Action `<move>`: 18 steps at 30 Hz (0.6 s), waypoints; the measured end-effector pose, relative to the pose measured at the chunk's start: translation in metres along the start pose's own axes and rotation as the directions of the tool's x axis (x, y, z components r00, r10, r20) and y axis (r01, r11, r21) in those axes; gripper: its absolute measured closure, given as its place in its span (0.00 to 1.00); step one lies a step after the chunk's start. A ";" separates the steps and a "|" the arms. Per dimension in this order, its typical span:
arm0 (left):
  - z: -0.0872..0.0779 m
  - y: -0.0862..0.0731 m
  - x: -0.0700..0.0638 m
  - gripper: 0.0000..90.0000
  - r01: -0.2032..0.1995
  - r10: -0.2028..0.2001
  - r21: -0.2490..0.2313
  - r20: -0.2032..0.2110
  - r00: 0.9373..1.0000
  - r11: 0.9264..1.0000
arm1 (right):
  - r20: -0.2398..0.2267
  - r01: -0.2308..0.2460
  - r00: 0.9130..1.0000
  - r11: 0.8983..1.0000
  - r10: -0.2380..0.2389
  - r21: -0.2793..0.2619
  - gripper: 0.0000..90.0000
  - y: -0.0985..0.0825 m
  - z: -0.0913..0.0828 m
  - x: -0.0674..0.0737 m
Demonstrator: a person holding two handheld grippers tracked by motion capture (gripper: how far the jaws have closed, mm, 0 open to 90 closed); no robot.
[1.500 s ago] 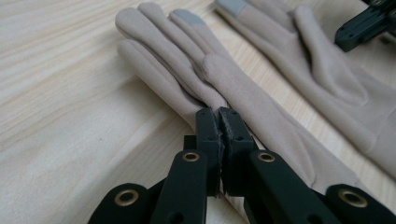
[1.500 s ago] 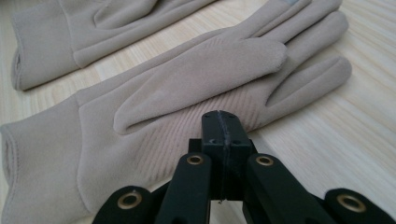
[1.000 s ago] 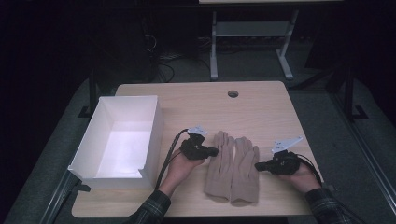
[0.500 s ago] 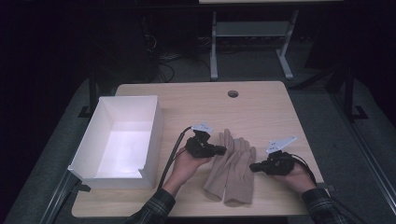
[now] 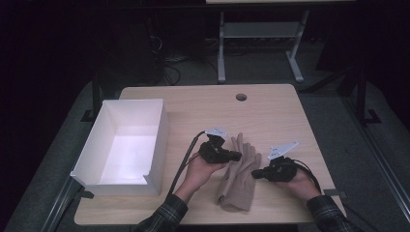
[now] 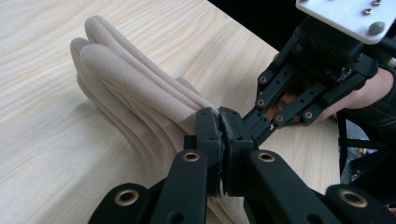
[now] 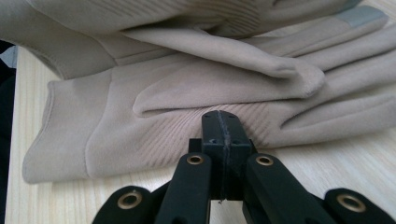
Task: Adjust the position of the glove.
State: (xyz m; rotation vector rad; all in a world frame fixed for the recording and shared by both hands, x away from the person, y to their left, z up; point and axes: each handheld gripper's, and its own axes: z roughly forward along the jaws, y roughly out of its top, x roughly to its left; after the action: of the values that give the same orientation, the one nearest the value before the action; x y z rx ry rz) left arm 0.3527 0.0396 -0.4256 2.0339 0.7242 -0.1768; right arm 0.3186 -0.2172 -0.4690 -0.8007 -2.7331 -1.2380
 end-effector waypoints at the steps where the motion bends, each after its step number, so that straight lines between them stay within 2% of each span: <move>1: 0.002 0.000 -0.001 0.97 -0.001 0.001 0.003 0.003 1.000 1.000 | -0.001 -0.002 1.000 1.000 0.002 0.002 1.00 0.000 0.000 0.001; 10: 0.019 0.000 -0.005 0.97 -0.019 0.018 0.035 0.020 1.000 0.999 | -0.006 0.011 1.000 1.000 -0.011 -0.005 1.00 0.004 0.007 0.005; 18: 0.025 -0.003 -0.008 0.97 -0.024 0.022 0.053 0.028 0.999 0.998 | 0.002 0.034 0.999 0.999 -0.034 -0.001 1.00 0.008 0.013 0.009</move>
State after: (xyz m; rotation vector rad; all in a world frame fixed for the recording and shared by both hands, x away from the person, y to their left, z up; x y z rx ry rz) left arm 0.3485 0.0167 -0.4386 2.0857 0.6853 -0.2122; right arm 0.3173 -0.1996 -0.4699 -0.7587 -2.7595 -1.2460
